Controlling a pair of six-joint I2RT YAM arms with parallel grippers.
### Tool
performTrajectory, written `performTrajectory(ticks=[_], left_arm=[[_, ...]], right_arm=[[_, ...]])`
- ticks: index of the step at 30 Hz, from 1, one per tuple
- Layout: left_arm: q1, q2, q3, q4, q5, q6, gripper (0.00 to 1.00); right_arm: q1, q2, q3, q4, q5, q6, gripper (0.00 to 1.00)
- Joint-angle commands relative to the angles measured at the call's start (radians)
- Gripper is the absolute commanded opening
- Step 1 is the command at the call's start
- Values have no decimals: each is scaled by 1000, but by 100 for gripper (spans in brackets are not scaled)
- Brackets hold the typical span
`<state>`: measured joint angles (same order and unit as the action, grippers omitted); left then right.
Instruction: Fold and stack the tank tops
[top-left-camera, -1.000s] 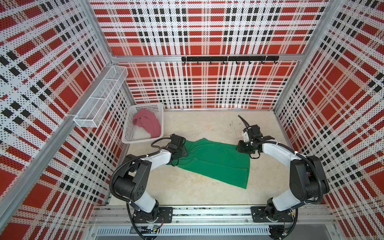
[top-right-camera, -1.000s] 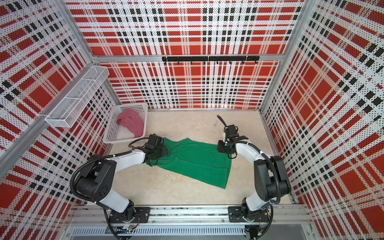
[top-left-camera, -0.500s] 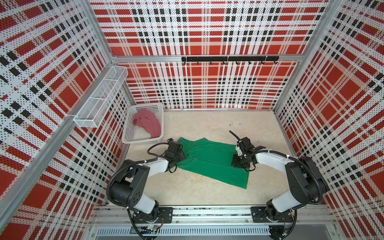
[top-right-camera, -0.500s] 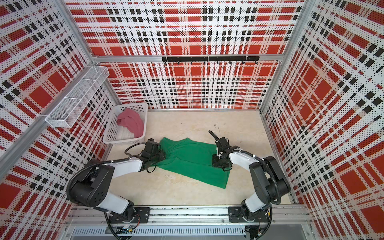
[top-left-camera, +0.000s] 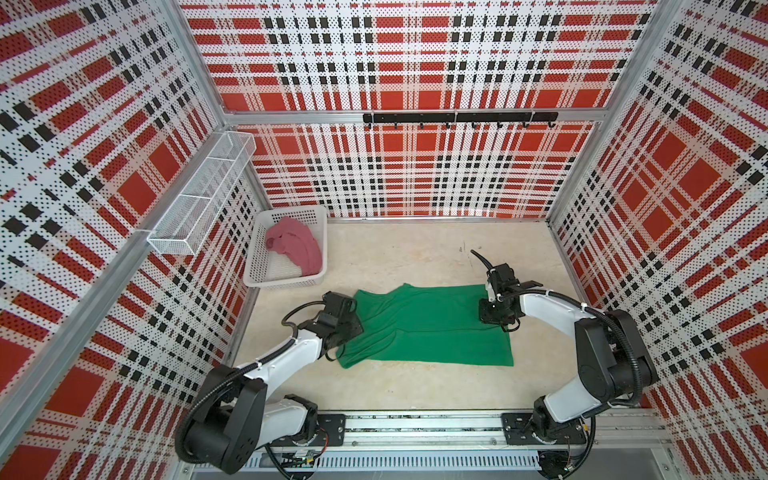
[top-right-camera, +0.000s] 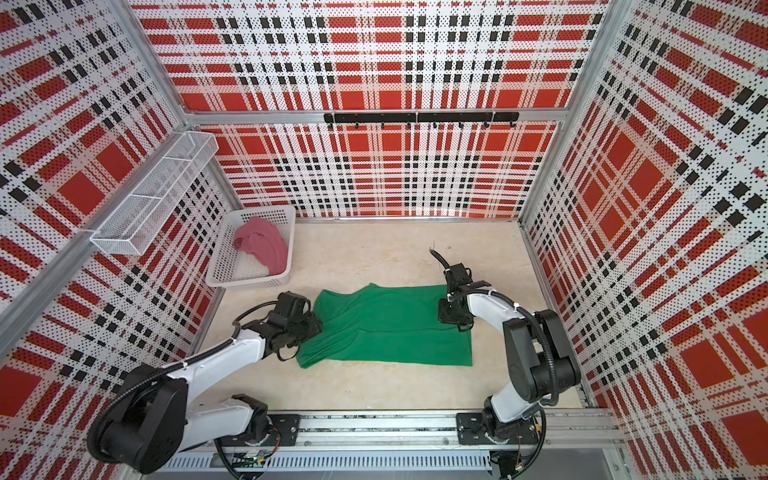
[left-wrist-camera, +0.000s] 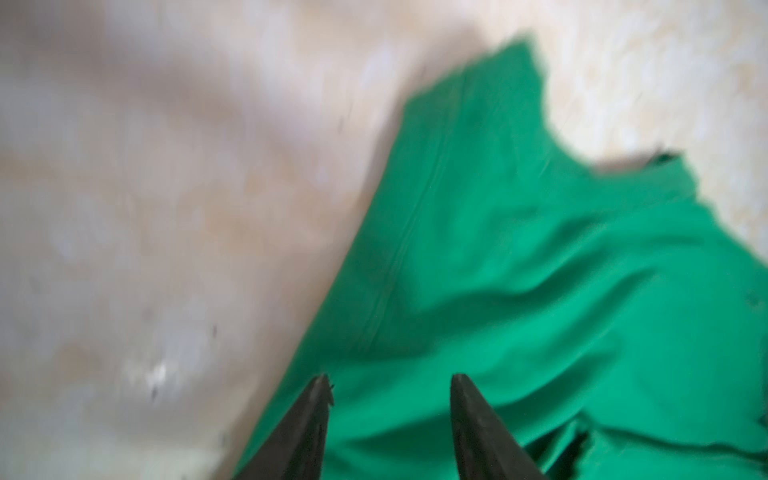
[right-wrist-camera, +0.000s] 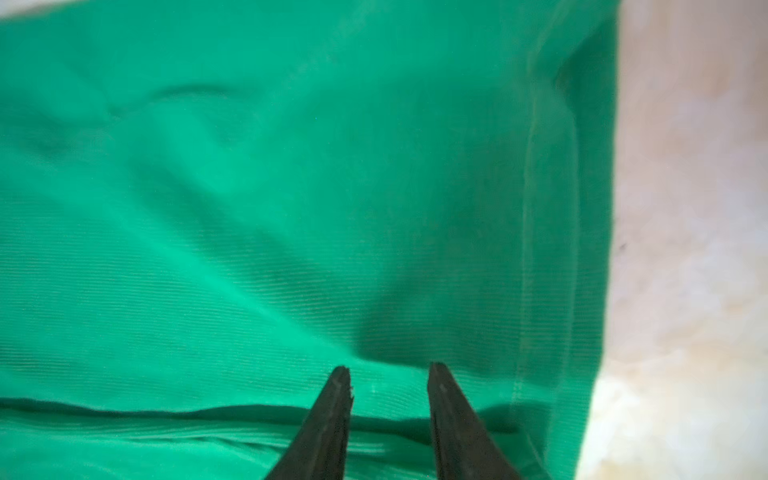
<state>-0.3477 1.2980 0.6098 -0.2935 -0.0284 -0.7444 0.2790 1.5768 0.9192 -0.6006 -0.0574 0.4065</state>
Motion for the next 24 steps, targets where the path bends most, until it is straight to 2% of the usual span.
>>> performTrajectory(ticks=[1, 4, 10, 18, 24], left_arm=[[10, 102, 125, -14, 18, 115, 51], [-6, 209, 188, 24, 26, 143, 50], [10, 353, 198, 134, 50, 158, 48], [72, 440, 247, 153, -19, 208, 48], [92, 418, 290, 106, -65, 251, 48]], right_arm=[[1, -42, 27, -60, 4, -39, 36], [10, -83, -4, -66, -25, -8, 36], [54, -127, -138, 42, -134, 108, 35], [17, -58, -192, 25, 4, 112, 33], [-5, -71, -146, 7, -14, 68, 34]])
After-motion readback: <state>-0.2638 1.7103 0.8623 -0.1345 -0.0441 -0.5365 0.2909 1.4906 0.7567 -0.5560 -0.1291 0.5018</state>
